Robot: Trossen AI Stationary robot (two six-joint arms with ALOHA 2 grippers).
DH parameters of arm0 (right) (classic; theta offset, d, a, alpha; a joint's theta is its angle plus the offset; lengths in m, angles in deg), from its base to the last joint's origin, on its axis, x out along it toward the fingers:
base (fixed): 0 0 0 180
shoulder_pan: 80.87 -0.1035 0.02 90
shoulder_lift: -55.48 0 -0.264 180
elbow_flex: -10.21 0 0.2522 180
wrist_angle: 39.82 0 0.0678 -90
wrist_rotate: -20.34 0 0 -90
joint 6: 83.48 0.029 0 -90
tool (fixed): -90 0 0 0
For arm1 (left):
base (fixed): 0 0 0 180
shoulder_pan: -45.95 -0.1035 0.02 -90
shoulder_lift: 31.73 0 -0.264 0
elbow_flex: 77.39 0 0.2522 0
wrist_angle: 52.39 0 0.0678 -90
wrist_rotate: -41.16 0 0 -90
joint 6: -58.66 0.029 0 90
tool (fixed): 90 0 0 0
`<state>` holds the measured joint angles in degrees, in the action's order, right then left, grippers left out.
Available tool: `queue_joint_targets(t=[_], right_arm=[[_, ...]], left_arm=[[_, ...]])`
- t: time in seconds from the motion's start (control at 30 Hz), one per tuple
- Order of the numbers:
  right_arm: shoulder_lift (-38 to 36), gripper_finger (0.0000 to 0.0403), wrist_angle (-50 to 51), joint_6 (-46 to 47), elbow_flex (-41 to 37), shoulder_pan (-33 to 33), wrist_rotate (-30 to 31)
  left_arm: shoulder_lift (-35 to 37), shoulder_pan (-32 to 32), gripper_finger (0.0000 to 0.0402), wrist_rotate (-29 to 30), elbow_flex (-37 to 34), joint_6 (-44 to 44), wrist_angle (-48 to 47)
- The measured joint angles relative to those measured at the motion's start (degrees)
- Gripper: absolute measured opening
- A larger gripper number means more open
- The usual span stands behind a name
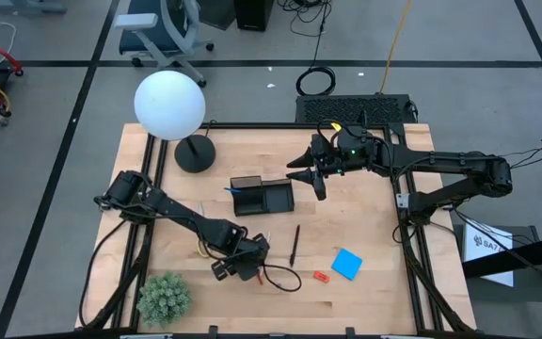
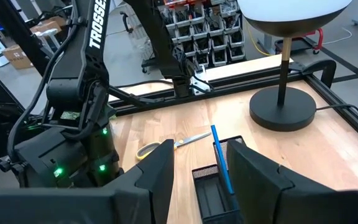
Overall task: Pick and place office supplies into organizer
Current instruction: Put the red pencil into the black organizer
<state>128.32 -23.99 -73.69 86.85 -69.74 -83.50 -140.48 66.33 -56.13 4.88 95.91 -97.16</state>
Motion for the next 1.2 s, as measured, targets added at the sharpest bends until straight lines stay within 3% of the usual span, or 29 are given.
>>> queue_joint_targets(t=[0.53,0.83,0.97,1.2], right_arm=[[0.0,0.0139,0.0,0.0,0.0,0.0,0.0],[0.0,0.0139,0.0,0.0,0.0,0.0,0.0],[0.0,0.0139,0.0,0.0,0.0,0.0,0.0],[0.0,0.0139,0.1,0.0,0.0,0.0,0.1]], left_arm=[[0.0,-5.8,0.0195,-6.4,0.0,1.5,-1.4],[0.0,-5.5,0.0195,-5.9,-1.3,3.2,-2.6],[-1.1,-5.3,0.0195,-3.0,-1.3,2.7,-2.3],[-3.8,-5.6,0.0195,-4.8,-1.2,3.2,-2.3]])
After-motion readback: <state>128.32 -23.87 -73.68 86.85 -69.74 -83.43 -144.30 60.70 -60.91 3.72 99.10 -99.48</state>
